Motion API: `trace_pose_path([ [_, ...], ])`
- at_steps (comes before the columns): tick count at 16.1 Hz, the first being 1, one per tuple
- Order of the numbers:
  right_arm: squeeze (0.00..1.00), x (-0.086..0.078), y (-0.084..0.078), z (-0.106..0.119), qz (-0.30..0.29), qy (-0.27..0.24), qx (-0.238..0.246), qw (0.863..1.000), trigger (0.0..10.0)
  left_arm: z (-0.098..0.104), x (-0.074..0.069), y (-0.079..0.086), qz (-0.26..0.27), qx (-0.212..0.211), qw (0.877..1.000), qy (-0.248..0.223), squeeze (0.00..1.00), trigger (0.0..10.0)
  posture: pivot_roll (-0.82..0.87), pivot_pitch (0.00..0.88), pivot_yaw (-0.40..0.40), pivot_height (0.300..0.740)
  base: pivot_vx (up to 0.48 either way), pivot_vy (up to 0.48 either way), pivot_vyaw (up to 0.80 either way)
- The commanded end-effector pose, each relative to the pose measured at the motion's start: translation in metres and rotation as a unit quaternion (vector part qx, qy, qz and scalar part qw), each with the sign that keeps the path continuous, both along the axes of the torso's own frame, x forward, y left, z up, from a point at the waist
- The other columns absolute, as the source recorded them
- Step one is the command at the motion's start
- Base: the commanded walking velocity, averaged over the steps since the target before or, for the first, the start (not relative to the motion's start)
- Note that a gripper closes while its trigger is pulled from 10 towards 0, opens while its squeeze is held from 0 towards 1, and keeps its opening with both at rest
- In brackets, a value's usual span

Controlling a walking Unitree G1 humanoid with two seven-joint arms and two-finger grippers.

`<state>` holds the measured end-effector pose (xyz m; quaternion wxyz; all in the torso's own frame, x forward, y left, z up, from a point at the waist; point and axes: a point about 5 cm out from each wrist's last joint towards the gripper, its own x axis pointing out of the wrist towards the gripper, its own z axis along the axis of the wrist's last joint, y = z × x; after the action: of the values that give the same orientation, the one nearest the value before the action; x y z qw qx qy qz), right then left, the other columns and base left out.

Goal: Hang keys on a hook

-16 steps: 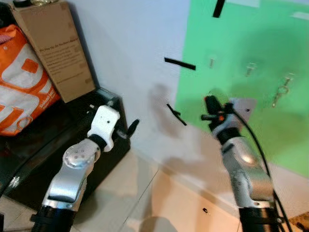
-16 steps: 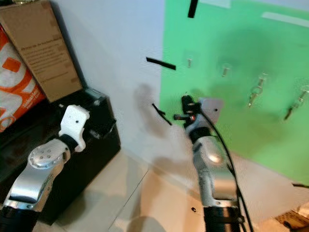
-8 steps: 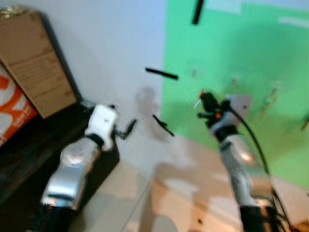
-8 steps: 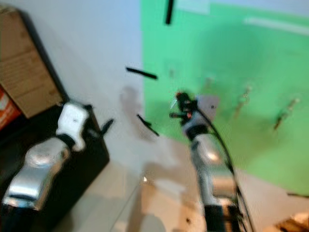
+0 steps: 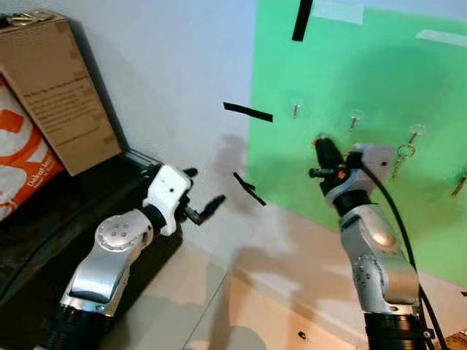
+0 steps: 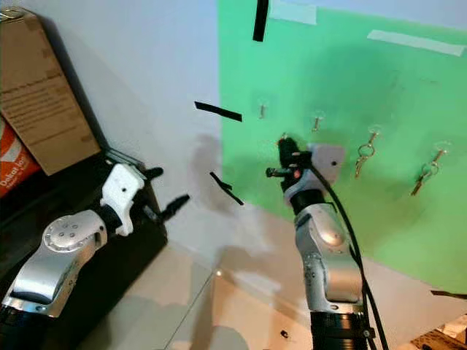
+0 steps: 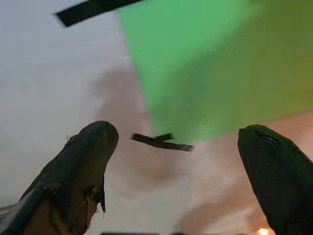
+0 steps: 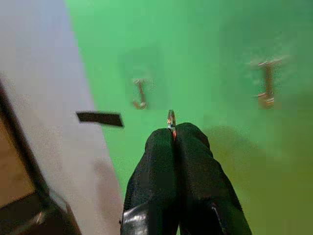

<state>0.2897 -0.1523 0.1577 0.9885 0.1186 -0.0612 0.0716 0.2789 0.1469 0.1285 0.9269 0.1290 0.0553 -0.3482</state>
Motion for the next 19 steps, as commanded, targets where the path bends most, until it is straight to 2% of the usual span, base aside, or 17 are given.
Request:
trace_pose_path([
  [1,0.00,0.000,-0.005,0.006,-0.013,-0.013,0.016,1.000,10.0,0.008,0.001,-0.003,-0.023,-0.004,1.000,-0.003,0.01,10.0,-0.03,0.000,0.039,0.740,0.000,0.000,0.00],
  [4,0.00,0.003,-0.009,0.011,-0.020,-0.018,0.027,0.999,10.0,0.014,-0.005,-0.013,-0.086,-0.027,0.996,0.010,0.02,10.0,-0.04,0.000,0.044,0.740,0.000,0.000,0.00],
  [6,0.00,0.007,-0.013,0.013,-0.031,-0.017,0.036,0.999,10.0,0.016,-0.007,-0.017,-0.110,-0.038,0.993,0.020,0.02,10.0,-0.04,0.000,0.041,0.740,0.000,0.000,0.00],
  [12,0.00,0.013,-0.025,0.015,-0.071,-0.012,0.079,0.994,10.0,0.018,-0.009,-0.017,-0.123,-0.043,0.991,0.030,0.02,10.0,-0.04,0.000,0.036,0.740,0.000,0.000,0.00],
  [19,0.00,0.005,-0.040,0.000,-0.107,0.020,0.140,0.984,10.0,0.018,-0.009,-0.017,-0.127,-0.042,0.990,0.035,0.02,10.0,-0.04,0.000,0.042,0.740,0.000,0.000,0.00],
])
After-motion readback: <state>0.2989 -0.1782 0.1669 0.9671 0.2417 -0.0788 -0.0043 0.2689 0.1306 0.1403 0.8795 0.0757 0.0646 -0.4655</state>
